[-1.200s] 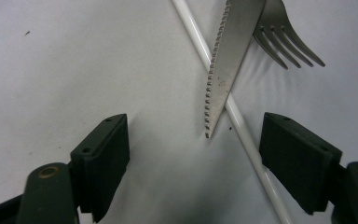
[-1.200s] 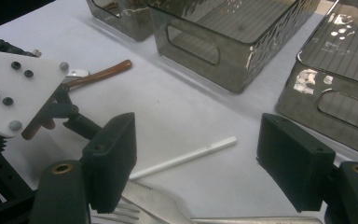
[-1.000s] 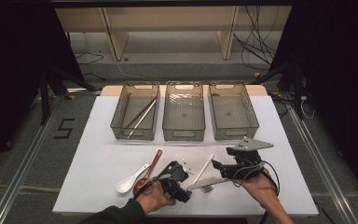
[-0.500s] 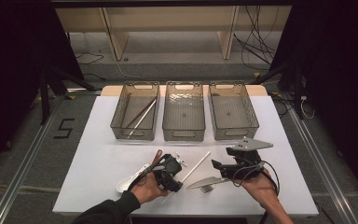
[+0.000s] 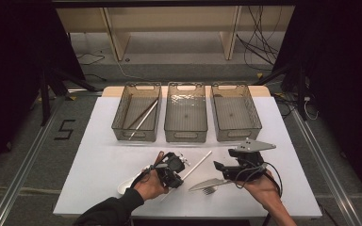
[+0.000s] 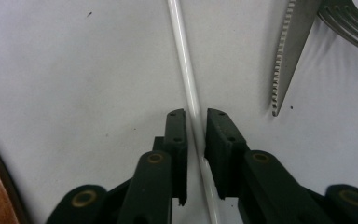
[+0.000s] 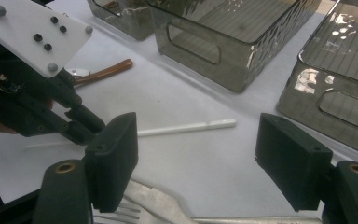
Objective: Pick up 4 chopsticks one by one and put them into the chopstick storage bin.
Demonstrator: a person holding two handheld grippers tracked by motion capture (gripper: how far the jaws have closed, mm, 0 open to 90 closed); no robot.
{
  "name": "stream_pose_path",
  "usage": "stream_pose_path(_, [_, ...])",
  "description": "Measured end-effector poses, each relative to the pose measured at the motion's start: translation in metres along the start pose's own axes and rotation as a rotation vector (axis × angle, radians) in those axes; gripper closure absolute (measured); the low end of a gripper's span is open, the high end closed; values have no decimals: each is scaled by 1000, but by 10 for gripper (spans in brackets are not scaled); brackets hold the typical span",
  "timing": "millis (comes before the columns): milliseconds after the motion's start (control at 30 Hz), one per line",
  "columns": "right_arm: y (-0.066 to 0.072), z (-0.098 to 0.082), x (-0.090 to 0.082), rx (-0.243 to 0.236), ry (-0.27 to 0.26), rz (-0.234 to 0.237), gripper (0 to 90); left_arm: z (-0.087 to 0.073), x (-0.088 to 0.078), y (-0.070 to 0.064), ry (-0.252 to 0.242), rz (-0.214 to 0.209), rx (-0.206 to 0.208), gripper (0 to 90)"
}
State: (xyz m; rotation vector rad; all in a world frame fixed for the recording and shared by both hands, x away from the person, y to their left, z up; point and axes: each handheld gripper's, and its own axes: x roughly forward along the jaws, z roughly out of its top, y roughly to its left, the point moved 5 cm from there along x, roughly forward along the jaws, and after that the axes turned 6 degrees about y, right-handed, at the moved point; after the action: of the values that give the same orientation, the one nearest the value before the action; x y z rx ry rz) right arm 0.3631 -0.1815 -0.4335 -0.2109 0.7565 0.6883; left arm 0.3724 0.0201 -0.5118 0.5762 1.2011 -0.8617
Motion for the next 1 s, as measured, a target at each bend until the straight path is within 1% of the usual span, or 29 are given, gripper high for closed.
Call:
stream_pose_path(33, [0,0,0,0,0,0,306,0,0,0,0,0,-4,822])
stream_pose_path(133, [0,0,0,0,2,-1,307,1,0,1,10,-9,-3,826])
stream_pose_path(200, [0,0,0,0,0,0,307,1,0,1,11,-18,-10,830])
stream_pose_path(300, [0,0,0,-2,-1,0,307,2,0,3,13,-21,-10,835])
stream_pose_path(367, [0,0,0,0,0,0,307,2,0,3,13,-27,-21,841])
stream_pose_path(400, [0,0,0,0,0,0,307,3,0,3,18,-28,-28,838])
stream_pose_path(467, [-1,0,-1,0,0,1,308,4,0,3,17,-26,-25,826])
stream_pose_path(500, [-1,0,0,0,0,0,307,5,1,2,7,-32,-31,813])
stream_pose_path(533, [-1,0,0,1,0,0,308,5,1,3,8,-39,-29,786])
stream_pose_path(567, [-1,0,0,2,1,0,307,7,1,2,4,-39,-35,772])
stream_pose_path(600, [-1,0,0,1,1,1,308,8,1,3,2,-29,-28,769])
stream_pose_path(733, [-1,0,0,0,0,1,308,11,2,3,-8,-19,-29,773])
stream_pose_path(900, [-1,0,0,1,0,0,308,14,4,4,-3,-15,-23,806])
stream_pose_path(1000, [-1,0,0,3,0,0,308,15,4,2,10,4,-4,827])
